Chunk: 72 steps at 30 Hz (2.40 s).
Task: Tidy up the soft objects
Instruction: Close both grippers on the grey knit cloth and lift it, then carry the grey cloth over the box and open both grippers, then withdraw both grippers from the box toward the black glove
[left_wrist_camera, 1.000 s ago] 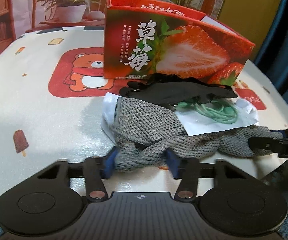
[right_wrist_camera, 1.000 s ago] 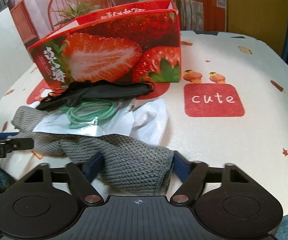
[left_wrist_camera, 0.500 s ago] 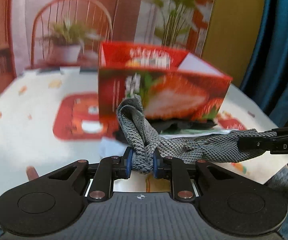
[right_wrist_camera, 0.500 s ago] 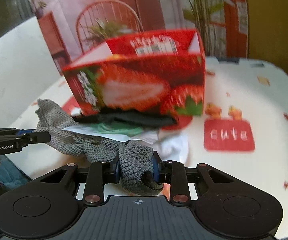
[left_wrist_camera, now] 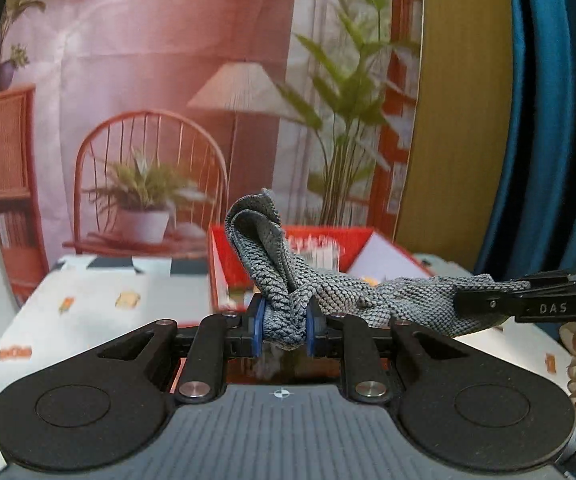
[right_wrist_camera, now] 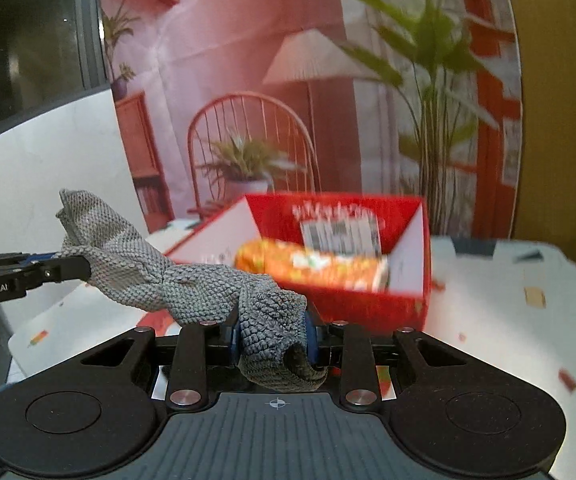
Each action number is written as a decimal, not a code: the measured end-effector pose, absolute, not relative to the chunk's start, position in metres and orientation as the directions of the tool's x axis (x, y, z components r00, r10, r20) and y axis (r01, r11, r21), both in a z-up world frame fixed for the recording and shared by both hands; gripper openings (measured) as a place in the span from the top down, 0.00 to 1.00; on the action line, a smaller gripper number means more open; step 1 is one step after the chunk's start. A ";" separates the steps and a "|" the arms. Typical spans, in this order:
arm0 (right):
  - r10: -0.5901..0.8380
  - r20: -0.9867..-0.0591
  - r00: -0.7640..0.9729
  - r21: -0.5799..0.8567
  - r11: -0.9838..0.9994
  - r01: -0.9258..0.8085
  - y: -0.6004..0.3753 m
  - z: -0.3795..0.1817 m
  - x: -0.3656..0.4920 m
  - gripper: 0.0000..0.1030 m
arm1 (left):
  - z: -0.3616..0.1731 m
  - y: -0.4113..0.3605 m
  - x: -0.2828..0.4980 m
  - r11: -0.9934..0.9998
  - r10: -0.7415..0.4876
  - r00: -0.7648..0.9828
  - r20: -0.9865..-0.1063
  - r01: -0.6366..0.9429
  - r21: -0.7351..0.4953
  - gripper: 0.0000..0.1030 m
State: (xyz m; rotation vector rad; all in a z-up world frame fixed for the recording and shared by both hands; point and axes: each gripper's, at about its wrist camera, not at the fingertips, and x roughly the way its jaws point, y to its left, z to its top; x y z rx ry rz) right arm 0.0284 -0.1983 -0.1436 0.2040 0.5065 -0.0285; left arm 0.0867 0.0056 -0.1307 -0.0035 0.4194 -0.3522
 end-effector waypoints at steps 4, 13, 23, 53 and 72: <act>-0.008 -0.452 0.892 0.144 0.986 0.082 -0.207 -0.128 0.050 0.74 | -0.116 -0.007 0.106 0.940 -0.331 0.871 -0.362 0.338 -0.047 0.80; -0.090 -0.454 0.886 0.125 0.979 0.163 -0.248 -0.120 0.123 0.74 | -0.114 -0.040 0.191 0.937 -0.335 0.852 -0.403 0.345 -0.052 0.80; -0.162 -0.557 0.815 -0.036 0.984 0.172 -0.271 -0.138 0.225 0.74 | -0.147 -0.052 0.289 0.943 -0.321 0.798 -0.510 0.322 -0.090 0.80; -0.173 -0.679 0.714 -0.085 0.984 0.157 -0.280 -0.161 0.274 0.24 | -0.154 -0.050 0.317 0.904 -0.391 0.713 -0.582 0.415 -0.098 0.18; -0.116 -0.460 0.880 0.080 0.982 0.171 -0.236 -0.136 0.119 0.00 | -0.163 -0.015 0.172 0.910 -0.388 0.709 -0.589 0.396 -0.122 0.09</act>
